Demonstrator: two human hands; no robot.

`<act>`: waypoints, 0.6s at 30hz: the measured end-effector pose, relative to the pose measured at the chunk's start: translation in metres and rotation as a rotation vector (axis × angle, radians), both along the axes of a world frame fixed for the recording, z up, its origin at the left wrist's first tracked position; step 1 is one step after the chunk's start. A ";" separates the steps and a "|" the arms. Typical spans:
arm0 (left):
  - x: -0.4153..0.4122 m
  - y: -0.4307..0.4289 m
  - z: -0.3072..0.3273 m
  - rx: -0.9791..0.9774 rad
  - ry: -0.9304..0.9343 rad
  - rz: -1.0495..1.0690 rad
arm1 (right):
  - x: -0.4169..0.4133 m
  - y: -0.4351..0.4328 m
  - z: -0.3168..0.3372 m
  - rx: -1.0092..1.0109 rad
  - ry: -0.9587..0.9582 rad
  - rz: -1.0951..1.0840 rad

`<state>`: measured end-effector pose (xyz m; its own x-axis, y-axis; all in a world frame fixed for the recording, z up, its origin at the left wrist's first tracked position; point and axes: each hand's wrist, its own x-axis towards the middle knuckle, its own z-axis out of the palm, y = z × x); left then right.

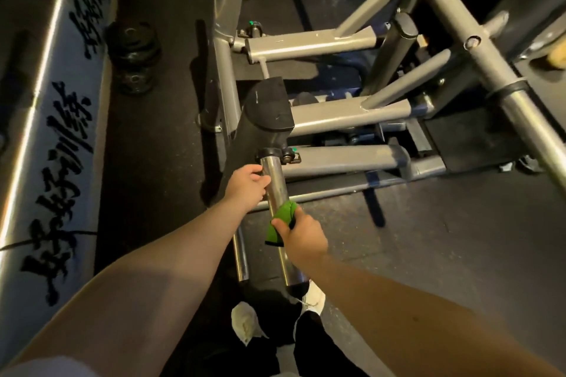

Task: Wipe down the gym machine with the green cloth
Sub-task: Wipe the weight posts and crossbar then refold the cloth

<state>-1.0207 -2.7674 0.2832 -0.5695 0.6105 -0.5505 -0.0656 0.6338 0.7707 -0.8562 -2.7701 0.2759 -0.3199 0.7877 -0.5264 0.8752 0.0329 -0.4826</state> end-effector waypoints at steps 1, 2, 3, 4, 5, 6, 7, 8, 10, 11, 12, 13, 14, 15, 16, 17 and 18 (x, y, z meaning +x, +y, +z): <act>-0.005 0.006 -0.004 -0.001 0.005 0.011 | -0.008 0.007 0.001 -0.017 -0.001 -0.027; -0.010 0.011 -0.005 0.000 0.015 0.022 | -0.016 0.015 0.001 -0.031 0.004 -0.044; -0.014 0.015 -0.007 -0.002 0.024 0.036 | -0.024 0.023 0.001 -0.044 0.006 -0.050; -0.018 0.019 -0.008 -0.003 0.030 0.046 | -0.032 0.032 0.003 -0.050 0.023 -0.057; -0.022 0.024 -0.009 -0.004 0.031 0.055 | -0.041 0.042 0.003 -0.050 0.048 -0.071; -0.027 0.028 -0.011 -0.008 0.031 0.051 | -0.050 0.053 0.003 -0.041 0.079 -0.078; -0.030 0.033 -0.011 -0.021 0.029 0.043 | -0.059 0.064 0.002 -0.045 0.110 -0.084; -0.035 0.036 -0.014 -0.044 0.041 0.030 | -0.069 0.075 0.000 -0.060 0.136 -0.090; -0.044 0.043 -0.020 -0.090 0.077 0.030 | -0.085 0.090 -0.003 -0.101 0.154 -0.093; -0.047 0.044 -0.022 -0.099 0.084 0.043 | -0.089 0.093 -0.004 -0.106 0.163 -0.096; -0.049 0.045 -0.023 -0.098 0.079 0.051 | -0.091 0.094 -0.007 -0.096 0.179 -0.094; -0.051 0.045 -0.024 -0.098 0.079 0.043 | -0.089 0.093 -0.009 -0.076 0.200 -0.081; -0.051 0.046 -0.025 -0.104 0.088 0.029 | -0.084 0.089 -0.009 -0.048 0.210 -0.060; -0.050 0.046 -0.023 -0.110 0.104 0.024 | -0.078 0.083 -0.011 -0.023 0.204 -0.036; -0.047 0.045 -0.019 -0.115 0.118 0.026 | -0.070 0.075 -0.009 0.004 0.185 -0.016; -0.045 0.044 -0.016 -0.118 0.132 0.033 | -0.060 0.064 -0.010 0.027 0.157 0.000; -0.043 0.043 -0.013 -0.130 0.164 0.019 | -0.049 0.051 -0.009 0.037 0.128 0.011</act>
